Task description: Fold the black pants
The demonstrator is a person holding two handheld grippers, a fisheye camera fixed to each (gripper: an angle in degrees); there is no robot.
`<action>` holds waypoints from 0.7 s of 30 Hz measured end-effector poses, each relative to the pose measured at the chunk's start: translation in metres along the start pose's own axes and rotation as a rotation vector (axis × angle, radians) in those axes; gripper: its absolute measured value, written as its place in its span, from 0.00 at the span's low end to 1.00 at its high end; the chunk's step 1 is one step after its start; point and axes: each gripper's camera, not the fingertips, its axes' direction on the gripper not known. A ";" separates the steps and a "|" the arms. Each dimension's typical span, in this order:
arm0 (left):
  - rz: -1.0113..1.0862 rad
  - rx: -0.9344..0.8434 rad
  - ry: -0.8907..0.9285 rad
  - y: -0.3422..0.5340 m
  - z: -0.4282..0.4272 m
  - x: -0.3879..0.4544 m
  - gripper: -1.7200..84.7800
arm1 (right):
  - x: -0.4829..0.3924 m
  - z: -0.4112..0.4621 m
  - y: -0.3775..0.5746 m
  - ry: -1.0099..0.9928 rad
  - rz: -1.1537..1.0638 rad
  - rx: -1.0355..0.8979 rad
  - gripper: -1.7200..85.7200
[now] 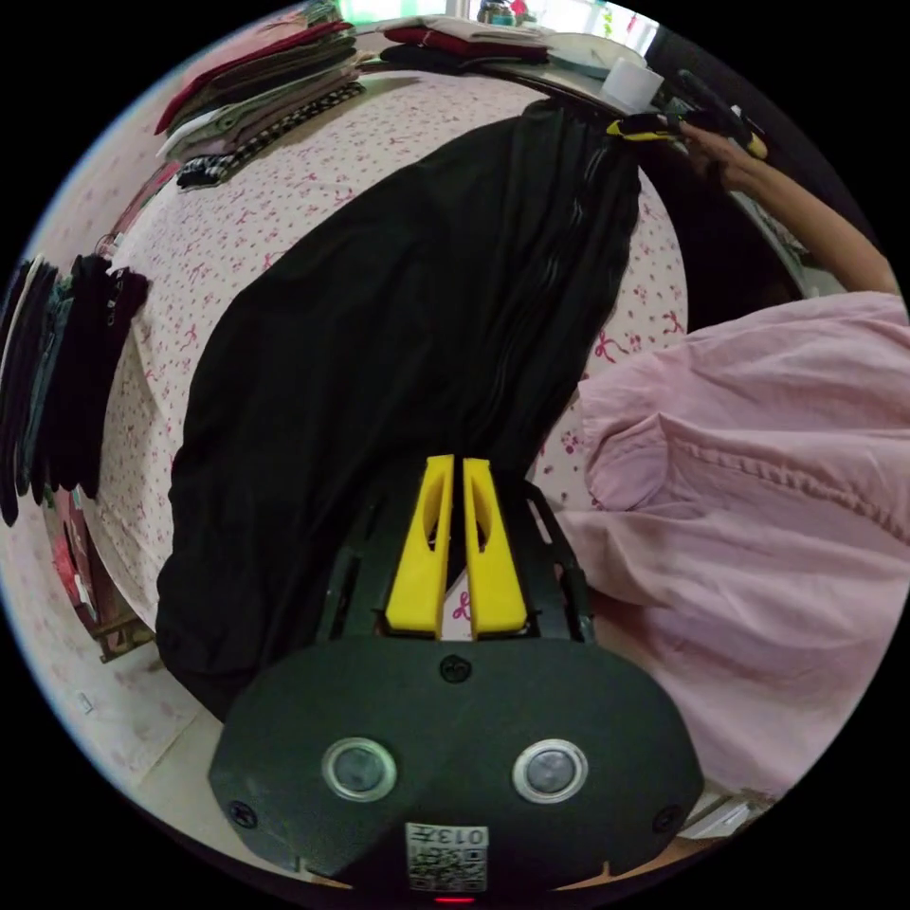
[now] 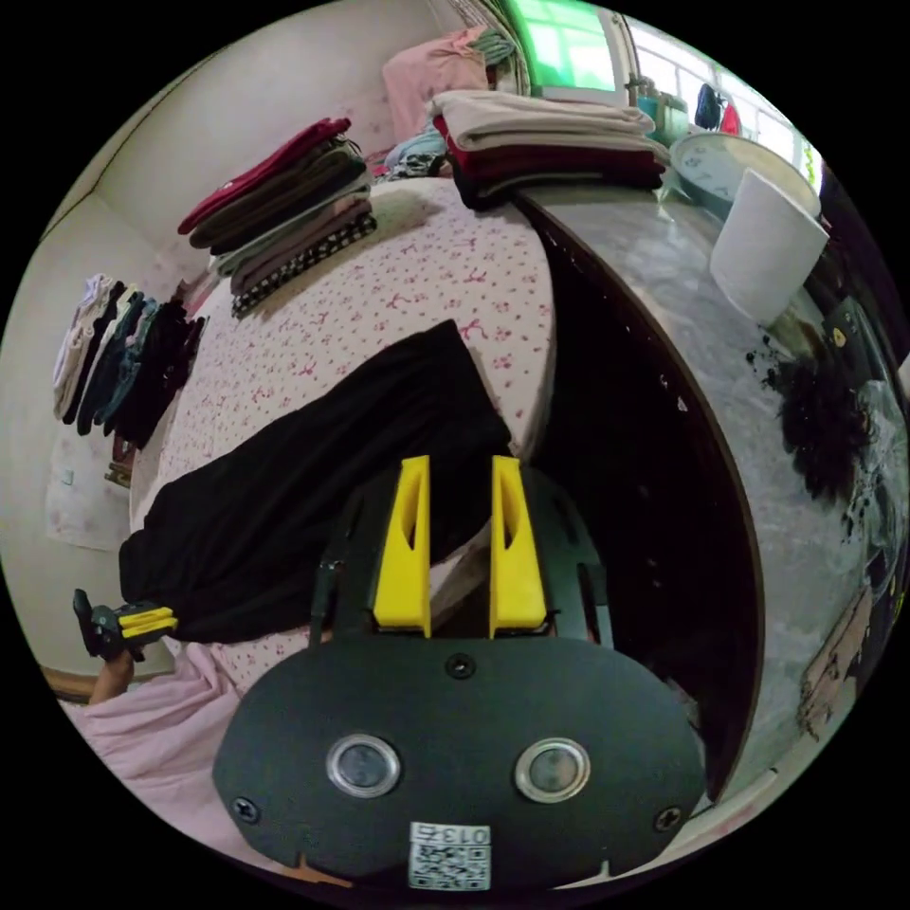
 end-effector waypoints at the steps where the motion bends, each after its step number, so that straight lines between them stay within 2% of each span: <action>1: 0.020 -0.010 -0.011 0.001 0.000 0.001 0.04 | -0.003 0.006 -0.001 0.031 0.000 -0.023 0.07; 3: 0.018 -0.003 0.013 0.005 -0.009 -0.002 0.03 | -0.011 0.006 -0.003 0.071 -0.029 -0.041 0.06; 8: -0.021 0.094 0.033 0.038 -0.048 -0.004 0.03 | -0.020 -0.025 0.008 0.051 -0.093 0.053 0.06; 12: -0.048 0.023 0.082 0.055 -0.026 -0.006 0.04 | -0.017 0.001 0.019 0.047 -0.089 -0.072 0.09; 14: -0.067 0.053 0.070 0.071 -0.037 -0.009 0.06 | -0.017 -0.005 0.022 0.043 -0.065 -0.081 0.10; 18: -0.134 0.097 0.081 0.104 -0.065 -0.028 0.08 | -0.034 -0.043 0.024 0.101 -0.030 0.077 0.07; 21: -0.236 0.176 0.095 0.132 -0.084 -0.057 0.07 | -0.081 -0.048 0.017 0.034 -0.145 0.132 0.05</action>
